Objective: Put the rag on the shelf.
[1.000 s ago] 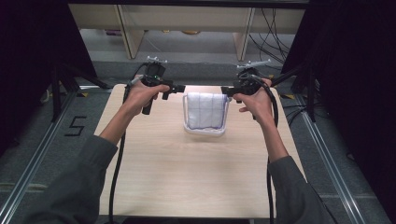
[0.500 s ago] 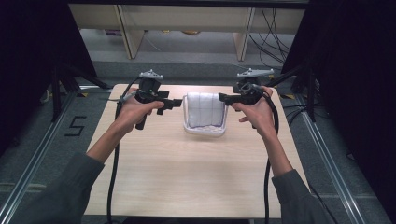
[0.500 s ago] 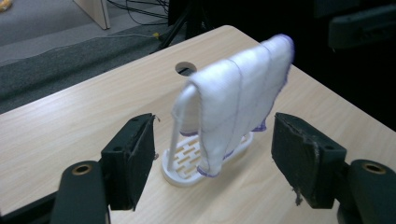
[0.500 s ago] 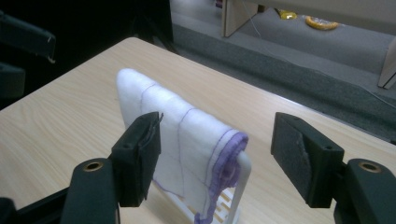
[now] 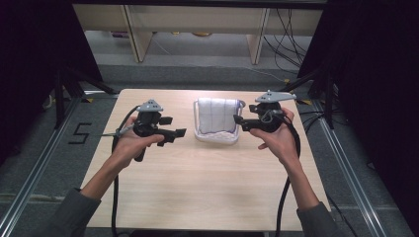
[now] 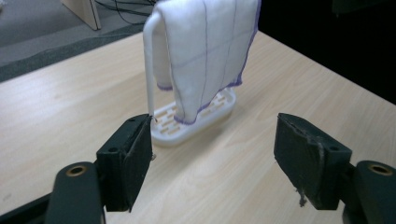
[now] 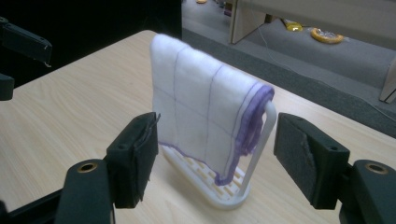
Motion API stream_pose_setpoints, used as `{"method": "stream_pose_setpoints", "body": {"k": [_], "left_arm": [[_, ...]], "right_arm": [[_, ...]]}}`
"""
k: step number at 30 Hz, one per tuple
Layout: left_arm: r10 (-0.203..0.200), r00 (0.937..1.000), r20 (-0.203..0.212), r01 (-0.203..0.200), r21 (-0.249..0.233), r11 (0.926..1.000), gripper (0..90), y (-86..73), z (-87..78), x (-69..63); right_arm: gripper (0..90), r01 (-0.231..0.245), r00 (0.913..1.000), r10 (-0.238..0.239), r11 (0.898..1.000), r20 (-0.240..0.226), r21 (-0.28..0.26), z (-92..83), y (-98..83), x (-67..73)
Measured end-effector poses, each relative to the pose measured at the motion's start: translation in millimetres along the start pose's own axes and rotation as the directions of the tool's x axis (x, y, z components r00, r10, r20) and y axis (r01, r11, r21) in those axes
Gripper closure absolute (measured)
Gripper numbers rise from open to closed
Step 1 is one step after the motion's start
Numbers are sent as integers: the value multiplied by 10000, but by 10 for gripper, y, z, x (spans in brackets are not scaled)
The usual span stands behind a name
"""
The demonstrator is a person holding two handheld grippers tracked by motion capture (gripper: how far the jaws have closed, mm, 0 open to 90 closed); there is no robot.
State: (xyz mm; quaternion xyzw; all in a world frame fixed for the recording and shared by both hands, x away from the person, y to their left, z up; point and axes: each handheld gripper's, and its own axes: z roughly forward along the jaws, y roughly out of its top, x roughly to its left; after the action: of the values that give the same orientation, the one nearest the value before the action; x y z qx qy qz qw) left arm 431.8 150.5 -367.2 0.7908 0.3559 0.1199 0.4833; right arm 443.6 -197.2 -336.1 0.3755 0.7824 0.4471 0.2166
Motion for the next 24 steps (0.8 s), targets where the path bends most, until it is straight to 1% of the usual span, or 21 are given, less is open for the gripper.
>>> {"method": "stream_pose_setpoints", "body": {"k": [1, 3, 4, 5, 6, 7, 8, 10, 11, 12, 13, 14, 15, 16, 17, 19, 20, 21, 22, 23, 24], "left_arm": [[-52, 10000, -3, 52, -53, 10000, 276, -53, -14, -12], [14, 10000, -73, -15, -78, 10000, 276, -132, -23, -37], [83, 9999, -97, -84, -94, 9999, 277, -173, -21, -45], [97, 9999, -55, -97, -21, 10000, 277, -211, -15, -62], [204, 9997, 98, -204, 74, 9998, 276, -242, -8, -69], [221, 9996, 173, -221, 35, 9997, 276, -268, 1, -81], [200, 9997, 138, -200, 41, 9998, 275, -285, 2, -95], [404, 9991, 144, -406, 131, 9991, 275, -331, 19, -130], [491, 9987, 139, -493, 155, 9987, 275, -353, 27, -151], [570, 9981, 239, -574, 152, 9982, 274, -373, 35, -162], [608, 9978, 259, -612, 144, 9980, 273, -388, 36, -173], [619, 9977, 262, -622, 113, 9980, 273, -412, 36, -190], [687, 9973, 274, -691, 133, 9975, 273, -423, 33, -194], [720, 9970, 292, -723, 94, 9973, 273, -443, 33, -203], [746, 9969, 255, -749, 112, 9971, 272, -469, 33, -216], [816, 9961, 345, -820, 107, 9966, 264, -511, 30, -224], [750, 9966, 329, -752, 51, 9972, 261, -527, 30, -231], [787, 9961, 398, -788, -5, 9969, 261, -553, 33, -224], [841, 9956, 410, -847, 144, 9963, 261, -569, 39, -223], [939, 9948, 402, -946, 165, 9954, 260, -586, 45, -222], [991, 9945, 339, -1000, 258, 9946, 260, -594, 40, -222]], "right_arm": [[315, -94, 9999, 95, 9999, -45, 44, -10, -23, 8], [315, -4, 10000, 4, 10000, -64, 42, -28, -93, 10], [315, -38, 10000, 38, 10000, -68, 85, -36, -127, 19], [315, -10, 10000, 10, 10000, -57, 87, -42, -154, 13], [315, 51, 10000, -51, 9999, -46, 124, -47, -182, 19], [315, 84, 10000, -84, 9998, 1, 192, -52, -206, 28], [315, 3, 10000, -5, 9996, 50, 278, -64, -231, 49], [315, 208, 9996, -211, 9996, 178, 173, -70, -280, 47], [315, 107, 9998, -110, 9998, 162, 137, -72, -312, 68], [315, 52, 9999, -54, 9999, 110, 141, -75, -340, 82], [316, 88, 10000, -88, 9999, 19, 98, -70, -370, 90], [316, 236, 9997, -236, 9997, 25, 32, -70, -391, 84], [316, 169, 9998, -170, 9997, 77, 147, -75, -424, 107], [316, 268, 9996, -270, 9994, 108, 205, -69, -439, 103], [316, 294, 9995, -296, 9991, 59, 294, -68, -459, 110], [315, 275, 9996, -273, 9993, -88, 251, -59, -511, 127], [315, 267, 9995, -259, 9987, -197, 438, -59, -546, 146], [314, 331, 9993, -323, 9985, -192, 441, -52, -569, 145], [313, 360, 9992, -349, 9981, -210, 506, -41, -605, 148], [313, 129, 9998, -118, 9981, -182, 597, -37, -634, 174], [313, 83, 9997, -68, 9981, -235, 615, -31, -658, 177]]}}
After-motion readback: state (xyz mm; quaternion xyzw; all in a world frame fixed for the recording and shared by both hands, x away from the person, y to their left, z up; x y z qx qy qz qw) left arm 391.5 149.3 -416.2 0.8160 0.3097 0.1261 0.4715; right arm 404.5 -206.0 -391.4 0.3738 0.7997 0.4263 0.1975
